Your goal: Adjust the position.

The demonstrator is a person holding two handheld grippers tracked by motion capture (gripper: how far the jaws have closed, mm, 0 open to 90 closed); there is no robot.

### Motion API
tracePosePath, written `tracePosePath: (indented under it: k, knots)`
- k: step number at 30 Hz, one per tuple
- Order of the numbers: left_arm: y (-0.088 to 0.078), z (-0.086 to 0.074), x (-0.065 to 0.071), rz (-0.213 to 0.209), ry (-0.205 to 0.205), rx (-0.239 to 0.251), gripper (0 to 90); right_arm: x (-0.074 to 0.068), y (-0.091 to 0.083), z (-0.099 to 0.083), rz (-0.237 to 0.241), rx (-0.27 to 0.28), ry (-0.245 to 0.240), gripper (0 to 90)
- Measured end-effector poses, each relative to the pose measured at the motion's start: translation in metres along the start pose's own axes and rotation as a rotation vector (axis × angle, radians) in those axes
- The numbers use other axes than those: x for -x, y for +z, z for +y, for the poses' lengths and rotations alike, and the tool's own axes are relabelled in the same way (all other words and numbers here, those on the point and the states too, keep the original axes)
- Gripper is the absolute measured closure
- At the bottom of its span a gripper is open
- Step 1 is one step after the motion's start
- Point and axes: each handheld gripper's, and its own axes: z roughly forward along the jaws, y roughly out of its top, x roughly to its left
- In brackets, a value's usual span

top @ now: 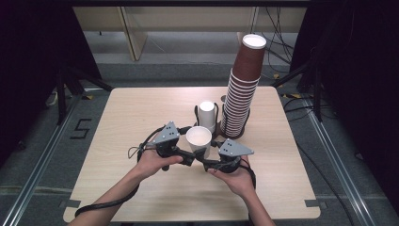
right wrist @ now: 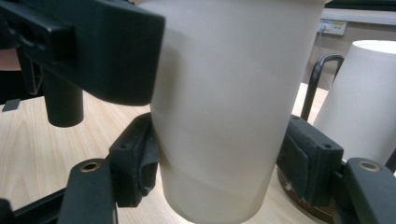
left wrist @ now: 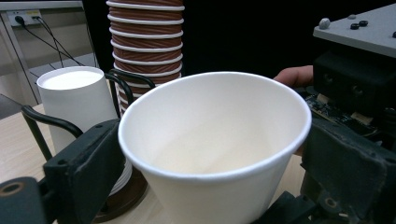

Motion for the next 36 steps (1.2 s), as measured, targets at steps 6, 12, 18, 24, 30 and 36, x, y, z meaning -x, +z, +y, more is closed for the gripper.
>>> tracePosePath:
  k: [6, 12, 18, 24, 30, 36]
  knots:
    - [0.0030, -0.0019, 0.0000, -0.001, -0.007, -0.002, 7.5, 0.0001, 0.0030, 0.0002, -0.015, 0.044, -0.033, 33.9]
    - [0.0036, -0.0026, 0.0012, 0.002, 0.001, 0.001, 15.0, -0.0018, 0.0030, 0.0003, 0.016, 0.028, -0.003, 33.6]
    - [0.0023, -0.0021, 0.0014, 0.000, 0.019, 0.001, 19.9, -0.0029, 0.0017, 0.0009, 0.009, 0.010, 0.008, 31.9]
    - [0.0017, -0.0035, 0.0014, -0.005, 0.026, 0.000, 22.0, -0.0023, 0.0035, 0.0009, 0.014, 0.000, -0.003, 30.4]
    - [0.0015, -0.0020, 0.0032, -0.009, 0.042, 0.004, 22.7, -0.0015, 0.0051, 0.0013, 0.017, -0.012, -0.013, 23.8]
    - [0.0013, -0.0010, 0.0034, -0.010, 0.049, 0.012, 23.1, -0.0020, 0.0044, 0.0005, -0.005, -0.034, -0.013, 15.4]
